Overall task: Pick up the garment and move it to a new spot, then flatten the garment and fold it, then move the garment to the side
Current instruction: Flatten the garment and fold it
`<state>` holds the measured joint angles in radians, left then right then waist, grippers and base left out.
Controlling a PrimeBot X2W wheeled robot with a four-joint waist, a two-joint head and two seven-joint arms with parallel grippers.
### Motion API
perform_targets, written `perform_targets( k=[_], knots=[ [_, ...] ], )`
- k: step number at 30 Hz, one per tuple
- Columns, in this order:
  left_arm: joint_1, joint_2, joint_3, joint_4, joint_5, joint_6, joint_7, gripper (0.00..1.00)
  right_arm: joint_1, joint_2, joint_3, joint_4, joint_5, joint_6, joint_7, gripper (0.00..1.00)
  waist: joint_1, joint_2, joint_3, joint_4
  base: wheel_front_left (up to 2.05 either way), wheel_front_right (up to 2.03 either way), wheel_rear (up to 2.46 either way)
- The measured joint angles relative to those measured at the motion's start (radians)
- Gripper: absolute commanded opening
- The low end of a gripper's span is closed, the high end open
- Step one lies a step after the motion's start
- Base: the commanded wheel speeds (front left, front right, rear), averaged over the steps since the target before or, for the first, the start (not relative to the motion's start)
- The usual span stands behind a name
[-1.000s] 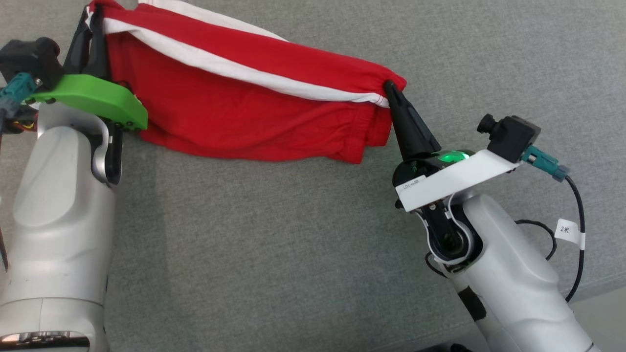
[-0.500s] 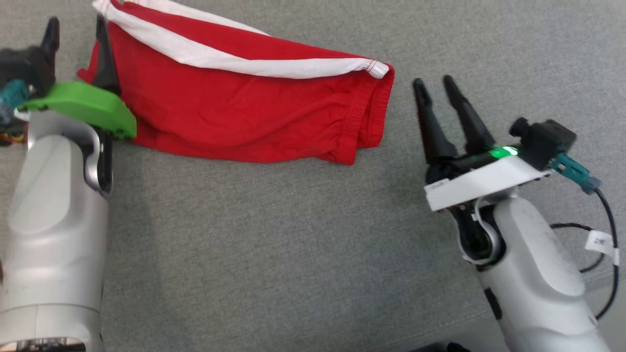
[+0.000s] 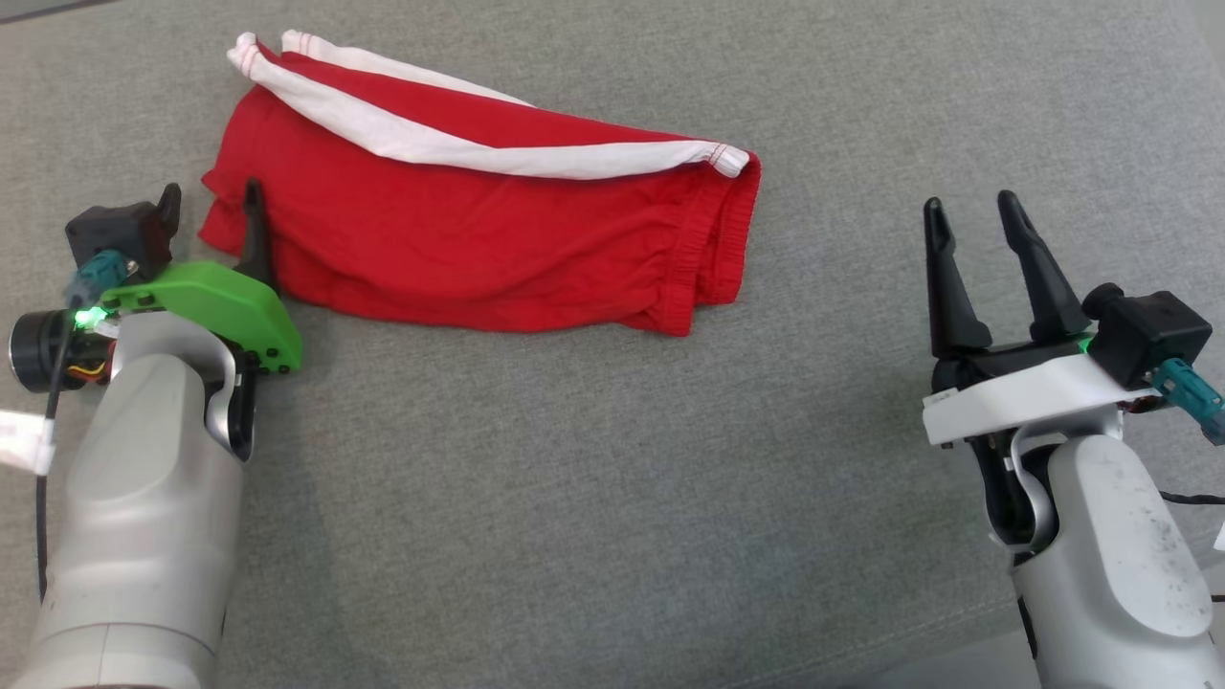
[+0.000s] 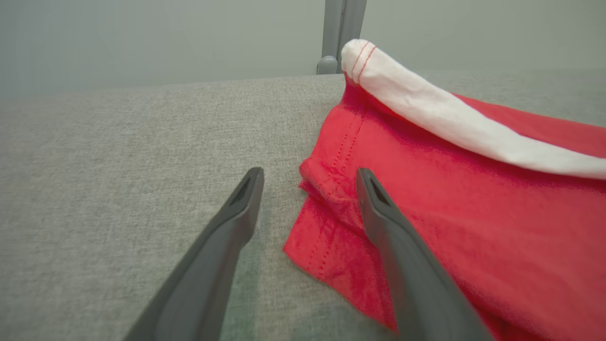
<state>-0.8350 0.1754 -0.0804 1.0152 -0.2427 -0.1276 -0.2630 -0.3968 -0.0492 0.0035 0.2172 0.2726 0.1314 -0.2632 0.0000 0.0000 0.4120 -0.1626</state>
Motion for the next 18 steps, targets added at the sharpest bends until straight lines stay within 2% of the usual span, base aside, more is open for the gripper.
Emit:
perform_targets(
  k=[6,7,8,9,18],
  knots=[
    [-0.060,0.011,-0.075,0.105,-0.040,-0.002,0.053,1.00,0.008,0.000,-0.034,0.019,-0.044,0.000,0.000,1.00,0.0000,0.0000,0.018,-0.009,0.00,0.00,0.00],
    [-0.065,0.014,-0.082,0.118,-0.046,-0.003,0.062,0.75,0.008,0.000,-0.035,0.019,-0.057,0.000,0.000,1.00,0.0000,0.0000,0.019,-0.010,0.00,0.00,0.00],
    [-0.072,0.014,-0.088,0.127,-0.054,-0.004,0.068,0.20,0.008,0.000,-0.036,0.019,-0.065,0.000,0.000,1.00,0.0000,0.0000,0.020,-0.011,0.00,0.00,0.00],
    [-0.076,0.014,-0.094,0.134,-0.067,-0.004,0.069,0.00,0.008,0.000,-0.037,0.020,-0.066,0.000,0.000,1.00,0.0000,0.0000,0.020,-0.011,0.00,0.00,0.00],
    [-0.012,-0.012,-0.145,0.130,-0.165,-0.004,0.015,0.00,0.030,0.000,-0.053,0.052,-0.097,0.000,0.000,1.00,0.0000,0.0000,-0.026,0.008,0.00,0.00,0.00]
  ],
)
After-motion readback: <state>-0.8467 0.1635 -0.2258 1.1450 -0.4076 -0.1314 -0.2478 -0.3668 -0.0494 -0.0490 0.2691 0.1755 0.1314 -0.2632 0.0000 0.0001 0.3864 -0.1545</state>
